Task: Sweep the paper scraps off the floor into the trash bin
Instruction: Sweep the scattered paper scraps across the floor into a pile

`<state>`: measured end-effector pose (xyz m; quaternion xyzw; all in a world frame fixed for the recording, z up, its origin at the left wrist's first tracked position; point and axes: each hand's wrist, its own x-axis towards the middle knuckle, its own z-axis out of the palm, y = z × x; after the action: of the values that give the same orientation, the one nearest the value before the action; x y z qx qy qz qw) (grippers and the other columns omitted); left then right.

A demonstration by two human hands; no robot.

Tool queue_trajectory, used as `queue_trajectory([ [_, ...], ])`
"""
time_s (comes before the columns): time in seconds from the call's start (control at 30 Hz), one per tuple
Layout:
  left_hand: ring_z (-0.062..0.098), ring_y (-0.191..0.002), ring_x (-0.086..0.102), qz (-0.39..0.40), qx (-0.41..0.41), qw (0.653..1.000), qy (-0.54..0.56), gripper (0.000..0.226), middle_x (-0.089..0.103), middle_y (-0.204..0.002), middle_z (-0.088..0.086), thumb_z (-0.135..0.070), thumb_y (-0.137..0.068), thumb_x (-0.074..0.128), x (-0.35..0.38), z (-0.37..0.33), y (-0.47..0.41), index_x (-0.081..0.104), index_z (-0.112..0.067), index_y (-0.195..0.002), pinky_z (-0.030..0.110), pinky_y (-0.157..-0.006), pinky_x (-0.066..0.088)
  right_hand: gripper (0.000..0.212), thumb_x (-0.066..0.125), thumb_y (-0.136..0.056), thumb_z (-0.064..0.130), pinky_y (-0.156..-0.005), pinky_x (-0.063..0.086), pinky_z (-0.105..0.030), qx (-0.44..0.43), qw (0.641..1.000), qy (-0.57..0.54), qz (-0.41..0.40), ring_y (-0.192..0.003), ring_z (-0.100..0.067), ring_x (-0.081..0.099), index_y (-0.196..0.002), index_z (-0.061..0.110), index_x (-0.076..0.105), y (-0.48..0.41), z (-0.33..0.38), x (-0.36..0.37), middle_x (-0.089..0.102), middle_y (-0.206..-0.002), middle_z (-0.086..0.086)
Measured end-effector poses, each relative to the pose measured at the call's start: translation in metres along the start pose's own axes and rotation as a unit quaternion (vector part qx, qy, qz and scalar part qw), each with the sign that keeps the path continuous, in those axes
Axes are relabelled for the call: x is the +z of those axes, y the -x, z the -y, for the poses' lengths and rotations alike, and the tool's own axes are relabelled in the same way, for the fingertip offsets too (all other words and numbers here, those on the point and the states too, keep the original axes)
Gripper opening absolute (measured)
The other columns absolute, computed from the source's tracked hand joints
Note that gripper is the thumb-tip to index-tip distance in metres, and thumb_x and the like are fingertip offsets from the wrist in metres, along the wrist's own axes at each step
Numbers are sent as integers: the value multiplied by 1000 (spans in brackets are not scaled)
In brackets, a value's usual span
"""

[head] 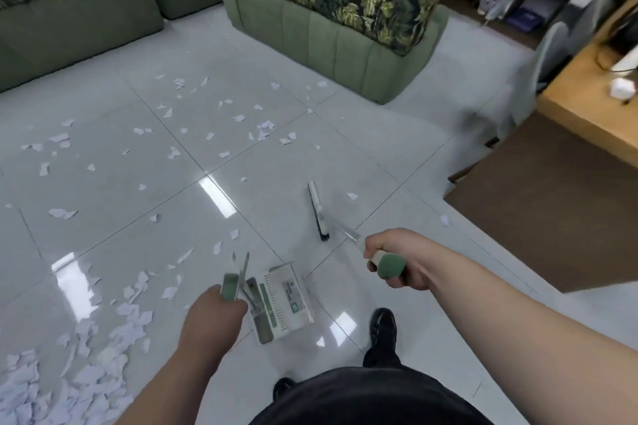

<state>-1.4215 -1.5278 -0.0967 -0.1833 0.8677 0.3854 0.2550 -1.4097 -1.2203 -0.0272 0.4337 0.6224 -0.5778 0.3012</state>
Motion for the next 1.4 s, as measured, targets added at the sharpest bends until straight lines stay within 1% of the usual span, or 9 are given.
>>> queue_trajectory([
  [0.2, 29, -60, 51, 17, 29, 998, -56, 9, 58, -70, 10, -11, -83, 53, 69, -79, -19, 58, -5, -87, 33, -59, 41, 8, 62, -78, 7, -41, 28, -15, 28, 994, -45, -90, -50, -19, 46, -80, 11, 56, -18, -13, -131, 58, -74, -13],
  [0.37, 28, -58, 53, 12, 56, 992, -115, 7, 62, -72, 11, -10, -83, 51, 124, -146, -24, 57, -7, -86, 31, -57, 42, 15, 65, -72, 8, -43, 31, -15, 56, 985, -53, -157, -49, -21, 46, -83, 14, 56, -44, -20, -238, 58, -72, -11],
  [0.5, 27, -55, 51, 7, 64, 986, -156, 6, 59, -68, 9, -8, -82, 49, 156, -186, -27, 56, -7, -83, 29, -55, 40, 12, 63, -73, 5, -44, 32, -15, 62, 981, -39, -179, -47, -20, 44, -77, 13, 55, -63, -25, -308, 52, -56, -8],
  [0.67, 29, -55, 47, -28, 52, 984, -166, 4, 58, -66, 13, -6, -81, 52, 181, -217, -25, 54, -3, -80, 32, -55, 36, 9, 61, -74, 1, -45, 36, -16, 68, 983, -4, -168, -49, -21, 42, -75, 10, 58, -99, -25, -357, 50, -55, -7],
  [0.8, 28, -54, 45, -47, 21, 986, -156, 4, 53, -62, 8, -8, -81, 52, 181, -227, -17, 51, -7, -78, 31, -55, 36, 10, 60, -73, 2, -47, 35, -19, 47, 992, 23, -111, -52, -22, 41, -73, 11, 56, -121, -12, -346, 50, -56, -7],
  [0.87, 27, -54, 45, -63, 2, 987, -148, 7, 52, -61, 7, -8, -80, 53, 174, -227, -12, 49, -9, -75, 31, -55, 36, 11, 58, -74, 2, -46, 32, -19, 33, 996, 45, -74, -50, -21, 39, -70, 11, 54, -126, -2, -323, 49, -61, -8],
  [1.0, 28, -53, 41, -90, -21, 987, -128, 10, 48, -59, 7, -6, -80, 53, 158, -221, -7, 46, -9, -73, 30, -54, 32, 14, 54, -74, -1, -45, 27, -19, 14, 997, 78, -5, -42, -17, 32, -68, 9, 47, -132, 26, -267, 42, -57, -5],
  [1.13, 26, -52, 37, -126, -59, 986, -87, 11, 43, -55, 4, -6, -79, 52, 138, -208, -5, 44, -11, -72, 30, -55, 30, 18, 55, -75, 0, -44, 30, -17, -12, 991, 122, 62, -39, -17, 36, -63, 11, 48, -138, 54, -210, 46, -55, -5],
  [1.4, 25, -53, 35, -171, -122, 977, -34, 11, 41, -57, 3, -9, -76, 51, 90, -162, -12, 41, -12, -73, 31, -55, 29, 8, 59, -74, 5, -46, 33, -20, -45, 959, 220, 172, -51, -20, 45, -72, 12, 56, -142, 115, -89, 53, -68, -9],
])
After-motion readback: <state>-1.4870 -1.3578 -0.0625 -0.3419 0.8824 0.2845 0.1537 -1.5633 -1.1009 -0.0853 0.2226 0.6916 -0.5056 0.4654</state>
